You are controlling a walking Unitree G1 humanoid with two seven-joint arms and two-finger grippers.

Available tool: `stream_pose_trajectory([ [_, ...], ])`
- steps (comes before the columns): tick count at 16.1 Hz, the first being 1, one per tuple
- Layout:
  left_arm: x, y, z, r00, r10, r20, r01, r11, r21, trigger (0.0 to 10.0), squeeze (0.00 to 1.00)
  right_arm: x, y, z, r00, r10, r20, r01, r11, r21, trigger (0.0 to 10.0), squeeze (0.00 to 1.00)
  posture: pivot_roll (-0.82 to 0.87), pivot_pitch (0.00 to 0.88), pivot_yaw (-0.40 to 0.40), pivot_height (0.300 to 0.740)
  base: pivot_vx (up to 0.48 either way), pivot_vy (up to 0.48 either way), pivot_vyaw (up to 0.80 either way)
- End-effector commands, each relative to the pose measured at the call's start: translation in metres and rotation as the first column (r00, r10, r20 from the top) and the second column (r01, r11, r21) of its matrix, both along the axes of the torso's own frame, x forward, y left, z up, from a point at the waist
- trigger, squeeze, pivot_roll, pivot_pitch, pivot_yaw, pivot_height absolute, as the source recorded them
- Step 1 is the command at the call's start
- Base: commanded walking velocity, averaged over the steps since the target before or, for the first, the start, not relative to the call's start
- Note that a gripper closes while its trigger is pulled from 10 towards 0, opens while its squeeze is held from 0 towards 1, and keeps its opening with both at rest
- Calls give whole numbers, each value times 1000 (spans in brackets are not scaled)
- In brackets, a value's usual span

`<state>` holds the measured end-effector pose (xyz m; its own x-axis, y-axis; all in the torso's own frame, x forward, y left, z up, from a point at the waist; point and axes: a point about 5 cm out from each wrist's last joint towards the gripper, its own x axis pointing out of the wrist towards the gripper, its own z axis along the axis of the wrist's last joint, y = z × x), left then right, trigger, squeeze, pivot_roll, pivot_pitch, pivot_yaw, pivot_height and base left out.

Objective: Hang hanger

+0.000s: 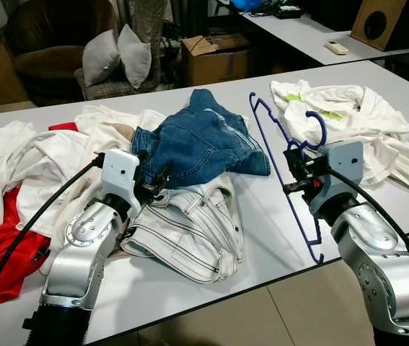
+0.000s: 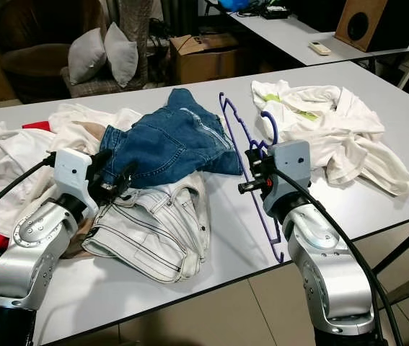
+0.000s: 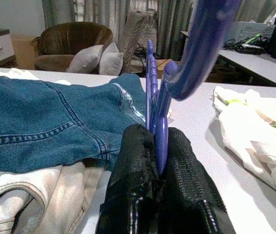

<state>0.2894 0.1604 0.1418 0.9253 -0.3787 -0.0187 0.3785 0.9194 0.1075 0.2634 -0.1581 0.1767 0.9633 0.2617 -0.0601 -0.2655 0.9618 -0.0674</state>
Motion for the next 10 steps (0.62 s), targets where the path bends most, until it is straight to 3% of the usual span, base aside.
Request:
stream_pose_trajectory([
  [1,1,-2,0,1000,-11,4,11,1000,4,0,0,1,-2,-2,1000,-15,-7,15,1000,-7,10000,0,-86,0,35,740,0,0,0],
  [10,1,-8,1,998,-62,-7,62,997,-51,0,0,0,-2,-4,1000,-21,-13,21,1000,-11,10000,0,-95,0,46,740,0,0,0],
])
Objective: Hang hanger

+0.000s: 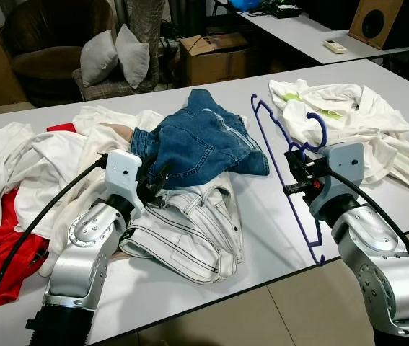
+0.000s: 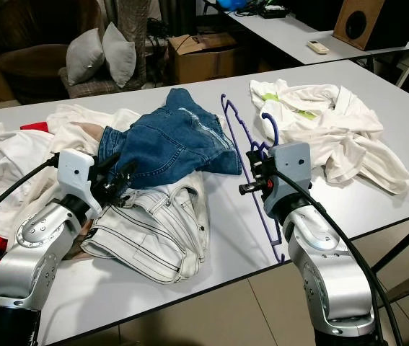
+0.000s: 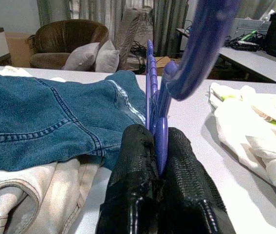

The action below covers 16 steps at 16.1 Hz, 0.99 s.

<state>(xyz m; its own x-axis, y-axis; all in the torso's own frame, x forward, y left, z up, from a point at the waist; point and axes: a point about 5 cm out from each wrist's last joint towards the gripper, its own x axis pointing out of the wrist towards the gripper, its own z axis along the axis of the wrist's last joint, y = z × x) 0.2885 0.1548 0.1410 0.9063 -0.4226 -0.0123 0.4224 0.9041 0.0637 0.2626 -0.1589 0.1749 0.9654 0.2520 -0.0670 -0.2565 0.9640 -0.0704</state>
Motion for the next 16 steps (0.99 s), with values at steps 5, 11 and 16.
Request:
stream_pose_trajectory([
  [5,2,-3,2,999,-36,-11,35,998,-48,0,0,-3,-1,-5,1000,-19,-11,19,1000,-10,10000,0,-106,0,64,740,0,0,0],
  [11,18,-4,33,999,2,35,11,928,-373,0,0,-2,-2,-5,999,-38,-3,38,999,-9,10000,0,-103,0,82,740,0,0,0],
  [16,54,59,136,935,216,280,-44,856,-515,0,0,4,-1,-3,999,-50,19,50,999,0,10000,0,-82,0,81,740,0,0,0],
])
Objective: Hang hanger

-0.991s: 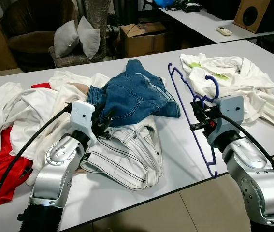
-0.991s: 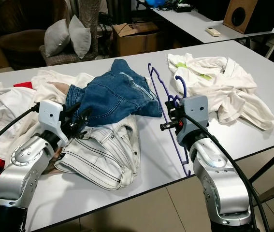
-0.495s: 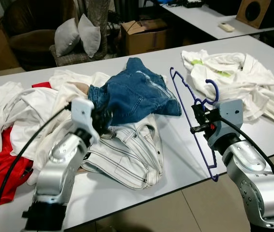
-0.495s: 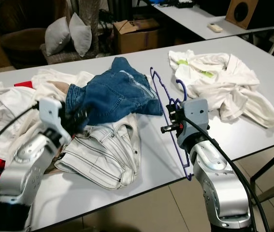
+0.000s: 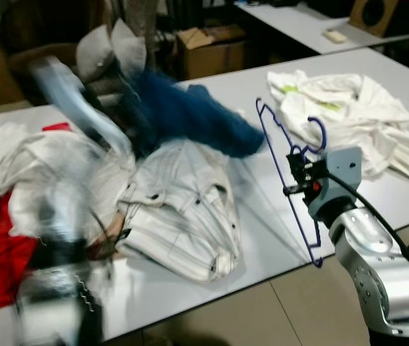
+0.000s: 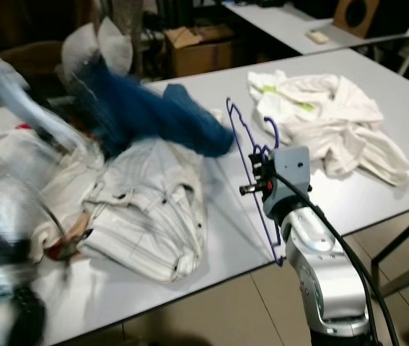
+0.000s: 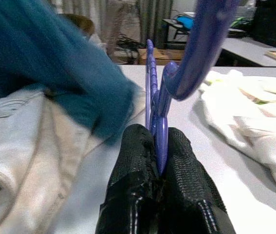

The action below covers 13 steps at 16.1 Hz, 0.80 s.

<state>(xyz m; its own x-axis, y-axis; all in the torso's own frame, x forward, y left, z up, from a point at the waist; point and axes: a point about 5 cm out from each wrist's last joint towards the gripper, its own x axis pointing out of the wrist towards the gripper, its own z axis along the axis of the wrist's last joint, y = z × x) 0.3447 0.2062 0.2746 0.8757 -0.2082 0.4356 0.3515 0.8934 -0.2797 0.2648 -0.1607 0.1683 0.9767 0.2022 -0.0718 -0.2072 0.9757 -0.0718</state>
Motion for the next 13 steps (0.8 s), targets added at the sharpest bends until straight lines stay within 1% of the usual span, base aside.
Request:
stream_pose_trajectory([
  [1,0,30,30,991,102,83,-103,995,8,0,0,3,1,4,1000,2,25,-2,1000,3,10000,0,-76,0,78,740,0,0,0],
  [2,-1,57,66,965,206,163,-216,975,48,0,0,4,2,4,1000,8,28,-8,1000,5,10000,0,-73,0,78,740,0,0,0],
  [3,-6,73,93,936,267,229,-289,955,70,0,0,4,3,4,999,12,30,-12,1000,7,10000,0,-68,0,75,740,0,0,0],
  [4,-10,75,107,920,279,274,-317,943,103,0,0,4,3,4,999,13,31,-13,1000,7,10000,0,-65,0,76,740,0,0,0],
  [5,-16,71,134,896,262,358,-330,933,145,0,0,5,3,4,999,14,32,-14,1000,10,10000,0,-65,0,76,740,0,0,0],
  [6,-18,51,148,893,189,408,-284,941,186,0,0,4,3,4,999,13,32,-13,1000,12,10000,0,-65,0,76,740,0,0,0],
  [7,-15,31,149,899,119,422,-234,944,231,0,0,4,4,4,999,11,32,-12,1000,13,10000,0,-73,0,80,740,0,0,0],
  [8,-13,23,148,901,92,424,-215,944,252,0,0,4,3,4,999,11,33,-11,1000,13,10000,0,-74,0,80,740,0,0,0],
  [9,-7,-4,139,914,0,405,-142,937,320,0,0,4,2,4,999,7,36,-8,1000,15,10000,0,-75,0,82,740,0,0,0],
  [10,0,-30,123,927,-87,366,-68,918,390,0,0,4,2,4,999,4,38,-4,1000,14,10000,0,-78,0,84,740,0,0,0],
  [11,7,-58,99,939,-173,297,17,887,461,0,0,4,2,5,999,2,39,-2,1000,11,10000,0,-84,0,87,740,0,0,0],
  [12,11,-76,79,949,-213,233,74,868,492,0,0,4,1,5,999,1,40,-1,1000,10,10000,0,-90,0,91,740,0,0,0],
  [13,14,-91,58,958,-236,162,118,840,530,0,0,3,1,5,999,-3,40,2,1000,9,10000,0,-95,0,96,740,0,0,0],
])
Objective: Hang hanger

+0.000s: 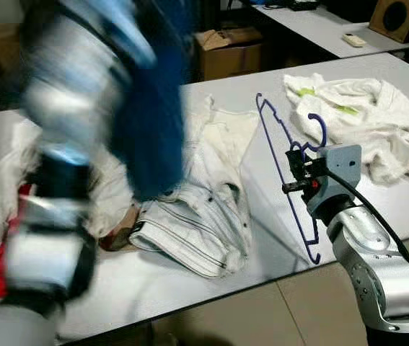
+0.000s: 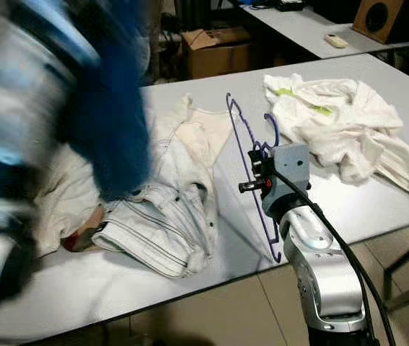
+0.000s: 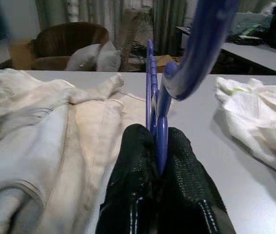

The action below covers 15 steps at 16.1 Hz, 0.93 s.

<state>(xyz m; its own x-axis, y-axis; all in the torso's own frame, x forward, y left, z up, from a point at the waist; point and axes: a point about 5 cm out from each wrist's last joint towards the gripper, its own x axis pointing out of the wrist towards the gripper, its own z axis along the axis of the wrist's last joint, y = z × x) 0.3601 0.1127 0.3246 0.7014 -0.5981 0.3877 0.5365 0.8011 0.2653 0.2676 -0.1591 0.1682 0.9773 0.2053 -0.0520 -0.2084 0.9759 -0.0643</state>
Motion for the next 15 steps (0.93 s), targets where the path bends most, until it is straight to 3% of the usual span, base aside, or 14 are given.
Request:
stream_pose_trajectory([
  [1,0,-3,0,1000,11,7,-11,999,48,0,0,0,-1,5,1000,-7,23,7,1000,-2,10000,0,-95,0,96,740,0,0,0],
  [2,1,-18,-40,996,1,-86,17,977,210,0,0,-1,-2,5,1000,-13,21,14,1000,-5,10000,0,-101,0,99,740,0,0,0],
  [3,-1,-26,-79,984,3,-179,62,931,358,7686,0,-2,-4,5,1000,-17,20,17,1000,-7,10000,0,-104,0,100,740,0,0,0],
  [4,-4,-28,-100,973,5,-232,91,912,400,10000,0,-3,-4,4,1000,-19,17,19,1000,-9,10000,0,-104,0,100,740,0,0,0],
  [5,-6,-29,-107,968,3,-251,105,904,415,10000,75,-3,-4,3,1000,-19,15,19,1000,-10,10000,0,-104,0,100,740,0,0,0],
  [6,-10,-29,-116,961,-1,-277,127,890,438,10000,1000,-4,-4,3,1000,-19,14,19,1000,-10,10000,0,-104,0,99,740,0,0,0],
  [7,-14,-29,-117,952,-32,-304,164,892,422,10000,1000,-3,-5,3,1000,-19,14,19,1000,-10,10000,0,-100,0,96,740,0,0,0],
  [8,-22,-30,-120,936,-94,-340,243,871,428,10000,1000,-3,-4,3,1000,-15,13,15,1000,-9,10000,0,-91,0,91,740,0,0,0],
  [10,-37,-29,-132,898,-174,-403,367,800,474,10000,1000,-1,-1,2,1000,-4,12,4,1000,-7,10000,0,-88,0,88,740,0,0,0],
  [11,-42,-29,-135,890,-186,-417,389,787,480,10000,1000,0,0,3,1000,-2,14,2,1000,-6,10000,0,-88,0,88,740,0,0,0],
  [13,-46,-25,-133,894,-181,-410,381,791,480,10000,1000,0,0,3,1000,-2,15,2,1000,-5,10000,0,-87,0,85,740,0,0,0],
  [14,-44,-19,-126,909,-160,-385,347,803,485,10000,1000,0,0,3,1000,-2,15,2,1000,-5,10000,0,-87,0,85,740,0,0,0],
  [15,-46,-11,-121,908,-168,-384,358,787,502,10000,1000,-1,-1,3,1000,-2,14,2,1000,-7,10000,0,-85,0,83,740,0,0,0],
])
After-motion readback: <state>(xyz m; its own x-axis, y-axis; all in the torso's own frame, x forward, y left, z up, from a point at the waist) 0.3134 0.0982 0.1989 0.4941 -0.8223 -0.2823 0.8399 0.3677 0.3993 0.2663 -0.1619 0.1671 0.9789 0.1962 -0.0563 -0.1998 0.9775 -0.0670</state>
